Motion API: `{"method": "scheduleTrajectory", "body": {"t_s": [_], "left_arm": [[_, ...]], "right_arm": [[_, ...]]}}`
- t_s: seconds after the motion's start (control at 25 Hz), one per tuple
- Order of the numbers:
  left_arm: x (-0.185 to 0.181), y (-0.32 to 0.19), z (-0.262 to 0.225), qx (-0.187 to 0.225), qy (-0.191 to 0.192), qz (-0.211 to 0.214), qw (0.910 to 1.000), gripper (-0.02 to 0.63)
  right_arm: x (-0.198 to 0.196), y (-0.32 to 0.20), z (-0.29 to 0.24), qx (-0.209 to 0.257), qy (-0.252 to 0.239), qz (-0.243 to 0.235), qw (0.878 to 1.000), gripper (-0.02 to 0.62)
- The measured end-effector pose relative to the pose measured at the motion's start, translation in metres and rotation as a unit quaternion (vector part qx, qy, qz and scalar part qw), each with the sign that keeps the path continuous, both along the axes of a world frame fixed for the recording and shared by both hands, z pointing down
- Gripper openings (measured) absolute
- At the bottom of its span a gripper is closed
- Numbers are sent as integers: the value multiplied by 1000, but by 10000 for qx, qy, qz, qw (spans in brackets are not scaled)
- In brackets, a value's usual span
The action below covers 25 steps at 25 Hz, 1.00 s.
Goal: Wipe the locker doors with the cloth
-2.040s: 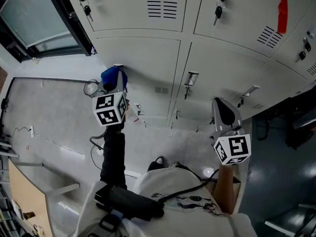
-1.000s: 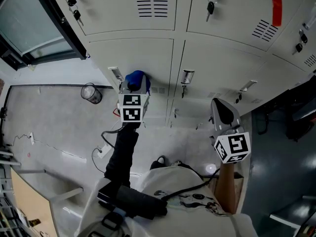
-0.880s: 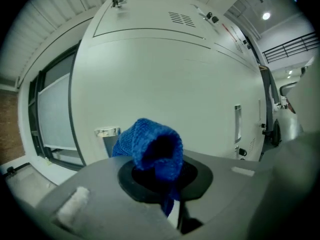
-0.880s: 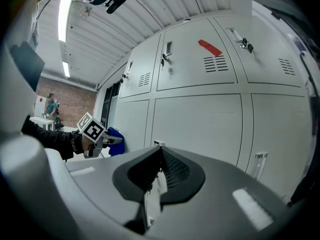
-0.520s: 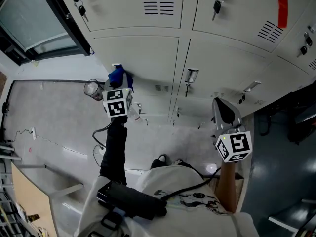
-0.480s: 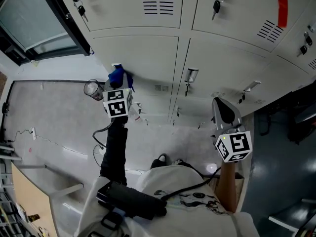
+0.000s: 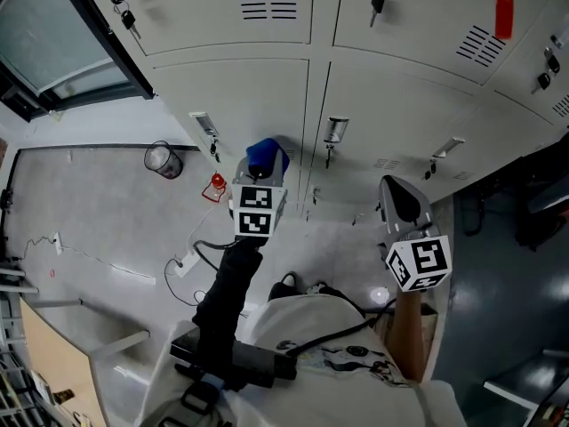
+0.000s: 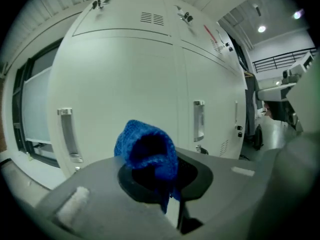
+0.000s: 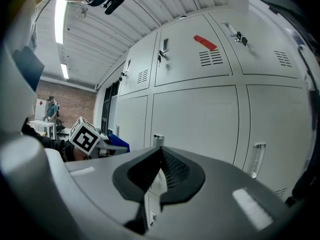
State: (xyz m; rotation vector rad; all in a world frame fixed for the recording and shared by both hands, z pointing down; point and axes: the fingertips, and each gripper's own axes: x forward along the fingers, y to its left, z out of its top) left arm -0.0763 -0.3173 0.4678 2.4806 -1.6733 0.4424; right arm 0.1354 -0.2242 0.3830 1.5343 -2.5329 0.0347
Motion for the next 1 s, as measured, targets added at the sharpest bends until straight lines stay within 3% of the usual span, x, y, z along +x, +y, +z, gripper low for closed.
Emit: {"method": "scheduleTrajectory", "body": {"t_s": [0.12,0.28,0.52,0.8,1.0], "left_arm": [[33,-2,18,-89,-153,324,9993,23],[35,-17,42,-305,-194,254,9990,23],[-7,-32,49,-262,-518,-56,9983,23],[-89,-36,61,-478,-663,-865,9929,23],[-126,-40,63,-559,-756,-1169,9887,23]], "right_arm": [[5,2,1,-28,27,59,10000,3],[13,4,2,-57,70,159,9998,3],[24,4,3,-69,100,250,9996,3],[13,1,7,-108,59,86,9999,3],[5,-1,10,-138,32,-29,9999,3]]}}
